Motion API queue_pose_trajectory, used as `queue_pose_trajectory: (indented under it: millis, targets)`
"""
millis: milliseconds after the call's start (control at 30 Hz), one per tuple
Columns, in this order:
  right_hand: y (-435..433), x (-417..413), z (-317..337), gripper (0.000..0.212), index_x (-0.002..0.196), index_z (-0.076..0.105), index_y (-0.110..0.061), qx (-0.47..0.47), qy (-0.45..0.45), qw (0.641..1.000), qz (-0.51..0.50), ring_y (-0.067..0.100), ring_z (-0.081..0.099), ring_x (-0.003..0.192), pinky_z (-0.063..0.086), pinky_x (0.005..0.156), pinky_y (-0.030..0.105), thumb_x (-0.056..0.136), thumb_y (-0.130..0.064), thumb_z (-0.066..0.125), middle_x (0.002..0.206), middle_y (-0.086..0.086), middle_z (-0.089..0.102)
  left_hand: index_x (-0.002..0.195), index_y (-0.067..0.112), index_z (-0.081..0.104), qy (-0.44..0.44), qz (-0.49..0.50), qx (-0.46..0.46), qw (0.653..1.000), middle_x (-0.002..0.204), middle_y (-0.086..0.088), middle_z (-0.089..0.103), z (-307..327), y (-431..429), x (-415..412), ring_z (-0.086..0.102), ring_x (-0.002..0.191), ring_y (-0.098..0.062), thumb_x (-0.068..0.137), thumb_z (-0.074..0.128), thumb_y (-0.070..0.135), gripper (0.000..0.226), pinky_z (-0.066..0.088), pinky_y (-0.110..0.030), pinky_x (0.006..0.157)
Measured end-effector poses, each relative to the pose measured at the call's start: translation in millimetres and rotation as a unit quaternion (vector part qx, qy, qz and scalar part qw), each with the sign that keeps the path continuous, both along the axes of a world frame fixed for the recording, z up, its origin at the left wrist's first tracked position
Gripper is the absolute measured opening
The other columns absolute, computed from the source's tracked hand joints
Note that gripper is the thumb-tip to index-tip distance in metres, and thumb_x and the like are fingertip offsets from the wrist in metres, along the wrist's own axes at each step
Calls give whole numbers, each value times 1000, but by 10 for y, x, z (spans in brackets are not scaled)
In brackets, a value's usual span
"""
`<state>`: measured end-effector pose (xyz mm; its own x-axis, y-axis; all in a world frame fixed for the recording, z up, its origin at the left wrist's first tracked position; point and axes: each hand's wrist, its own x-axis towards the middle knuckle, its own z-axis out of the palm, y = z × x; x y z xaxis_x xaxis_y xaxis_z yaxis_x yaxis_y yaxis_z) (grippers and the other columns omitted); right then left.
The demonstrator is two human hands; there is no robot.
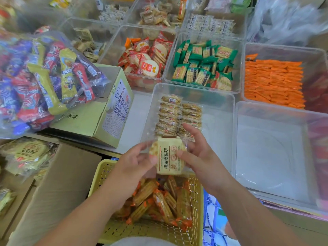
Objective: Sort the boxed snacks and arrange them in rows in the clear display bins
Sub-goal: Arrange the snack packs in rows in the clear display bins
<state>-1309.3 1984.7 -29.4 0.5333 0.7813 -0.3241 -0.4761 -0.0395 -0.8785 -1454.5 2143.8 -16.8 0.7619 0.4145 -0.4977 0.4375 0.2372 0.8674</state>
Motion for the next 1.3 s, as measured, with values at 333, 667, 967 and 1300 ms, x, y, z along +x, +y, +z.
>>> queue_pose_trajectory:
  millis: [333, 667, 967, 1300]
  targets:
    - [39, -219, -25, 71, 142, 40, -49, -159, -336, 928, -31, -4, 43, 131, 45, 101, 23, 80, -60, 73, 138, -28, 43, 96, 27, 70, -19, 103, 54, 993, 103, -2, 78, 76, -157, 266, 77, 84, -20, 92, 74, 7, 21, 60, -31, 65]
    - [37, 346, -198, 46, 136, 62, -34, -170, -355, 918, -48, -4, 61, 111, 50, 93, 17, 93, -19, 70, 125, -15, 67, 112, 49, 63, 17, -97, 161, 982, 118, 28, 67, 10, -81, 546, 63, 108, 6, 90, 66, 48, 22, 50, -28, 93]
    - [43, 1546, -486, 39, 132, 65, -26, -316, -445, 830, -112, 18, 64, 107, 43, 86, 22, 93, -22, 69, 122, -3, 70, 159, 26, 30, 79, -296, 417, 856, 167, 5, 26, -384, 252, 1690, 35, 148, -19, 87, 76, 51, 89, 31, -33, 115]
    - [283, 1870, -725, 39, 126, 69, -21, -310, -446, 835, -88, 7, 58, 95, 39, 80, 16, 87, -20, 69, 114, -3, 72, 158, 17, 33, 143, -403, 514, 744, 162, -7, 36, -823, 412, 2646, 47, 139, -32, 84, 75, 55, 93, 44, -42, 107]
